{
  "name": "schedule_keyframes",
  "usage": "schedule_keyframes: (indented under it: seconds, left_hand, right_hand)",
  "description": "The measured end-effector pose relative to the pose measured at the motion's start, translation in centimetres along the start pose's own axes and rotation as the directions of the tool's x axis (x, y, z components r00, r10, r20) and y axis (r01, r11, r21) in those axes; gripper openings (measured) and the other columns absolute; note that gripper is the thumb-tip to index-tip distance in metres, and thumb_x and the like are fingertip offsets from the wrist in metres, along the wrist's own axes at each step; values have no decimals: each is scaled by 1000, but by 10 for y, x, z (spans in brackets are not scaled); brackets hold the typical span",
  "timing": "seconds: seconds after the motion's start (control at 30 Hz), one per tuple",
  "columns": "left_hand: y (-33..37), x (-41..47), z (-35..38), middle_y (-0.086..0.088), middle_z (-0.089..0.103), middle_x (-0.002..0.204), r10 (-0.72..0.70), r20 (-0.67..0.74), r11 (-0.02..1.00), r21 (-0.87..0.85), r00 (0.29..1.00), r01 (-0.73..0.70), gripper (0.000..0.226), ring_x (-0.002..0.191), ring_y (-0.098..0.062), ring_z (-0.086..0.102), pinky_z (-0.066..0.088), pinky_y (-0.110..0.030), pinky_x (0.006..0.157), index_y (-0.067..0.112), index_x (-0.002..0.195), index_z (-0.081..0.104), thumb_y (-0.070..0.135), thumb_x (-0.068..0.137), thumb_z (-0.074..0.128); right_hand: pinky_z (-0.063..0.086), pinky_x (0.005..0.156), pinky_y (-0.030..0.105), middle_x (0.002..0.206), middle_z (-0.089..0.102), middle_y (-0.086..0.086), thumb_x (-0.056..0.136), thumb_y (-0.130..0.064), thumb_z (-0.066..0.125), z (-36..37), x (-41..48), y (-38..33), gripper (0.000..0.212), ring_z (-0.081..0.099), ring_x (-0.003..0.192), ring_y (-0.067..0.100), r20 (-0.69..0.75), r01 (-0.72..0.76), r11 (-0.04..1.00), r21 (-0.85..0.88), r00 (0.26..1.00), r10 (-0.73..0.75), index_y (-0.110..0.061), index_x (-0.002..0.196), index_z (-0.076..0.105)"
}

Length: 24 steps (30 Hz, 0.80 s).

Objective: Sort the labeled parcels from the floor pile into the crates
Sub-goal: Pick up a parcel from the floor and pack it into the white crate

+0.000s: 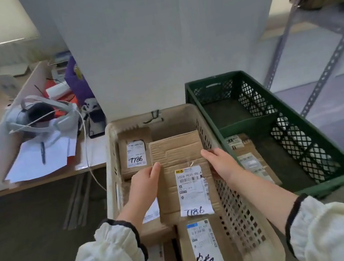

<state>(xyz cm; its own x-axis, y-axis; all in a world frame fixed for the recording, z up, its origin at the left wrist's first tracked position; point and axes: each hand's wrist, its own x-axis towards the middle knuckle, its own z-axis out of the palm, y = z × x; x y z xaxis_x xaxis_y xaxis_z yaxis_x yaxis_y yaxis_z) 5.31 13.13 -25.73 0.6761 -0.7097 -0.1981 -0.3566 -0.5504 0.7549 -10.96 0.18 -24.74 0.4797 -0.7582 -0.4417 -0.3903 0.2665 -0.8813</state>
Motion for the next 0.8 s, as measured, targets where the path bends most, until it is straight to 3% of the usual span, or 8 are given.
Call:
schedule_keyframes:
  seconds: [0.1, 0.17, 0.27, 0.33, 0.57, 0.8]
  left_hand:
    - [-15, 46, 15, -9, 55, 64, -67, 45, 996, 63, 997, 65, 55, 64, -26, 53, 42, -34, 62, 2, 69, 58, 45, 98, 38]
    - [-27, 72, 26, -10, 57, 65, -112, 65, 990, 88, 992, 106, 54, 65, -26, 55, 40, -32, 60, 4, 66, 56, 44, 97, 40]
    - [-44, 97, 43, -16, 67, 77, -167, 86, 981, 117, 982, 156, 55, 77, -30, 63, 51, -38, 73, -2, 79, 64, 44, 97, 42]
    - [-53, 107, 53, -12, 68, 75, -192, 99, 973, 145, 976, 177, 50, 75, -27, 65, 54, -39, 75, 3, 81, 67, 44, 96, 43]
    - [-78, 123, 81, -5, 65, 71, -296, 103, 905, 348, 950, 244, 45, 70, -22, 62, 46, -30, 61, 8, 78, 65, 47, 93, 48]
    - [-94, 133, 94, 1, 59, 85, -341, 24, 882, 353, 940, 311, 30, 81, -20, 55, 45, -30, 69, 15, 94, 53, 43, 88, 60]
  right_hand:
    - [51, 90, 41, 107, 66, 3, 94, -44, 49, 8, 51, 9, 37, 62, 99, 21, 11, -63, 997, -50, 998, 63, -13, 114, 56]
    - [50, 93, 43, 110, 65, 4, 93, -45, 49, 12, 83, 16, 41, 62, 101, 22, 11, -93, 992, -79, 995, 94, -12, 116, 56]
    - [47, 85, 34, 111, 62, 2, 96, -42, 44, 21, 115, 29, 38, 59, 100, 18, 4, -116, 986, -122, 993, 117, -14, 120, 52]
    - [45, 83, 32, 112, 60, 2, 97, -42, 42, 28, 131, 43, 36, 57, 99, 18, -3, -151, 978, -142, 988, 152, -16, 119, 49]
    - [38, 102, 38, 138, 47, 8, 98, -46, 35, 46, 162, 91, 55, 45, 125, 27, -27, -296, 925, -236, 954, 299, -12, 141, 35]
    - [34, 104, 35, 148, 38, 8, 100, -40, 38, 54, 177, 109, 58, 38, 134, 25, 41, -351, 912, -213, 929, 367, -11, 148, 24]
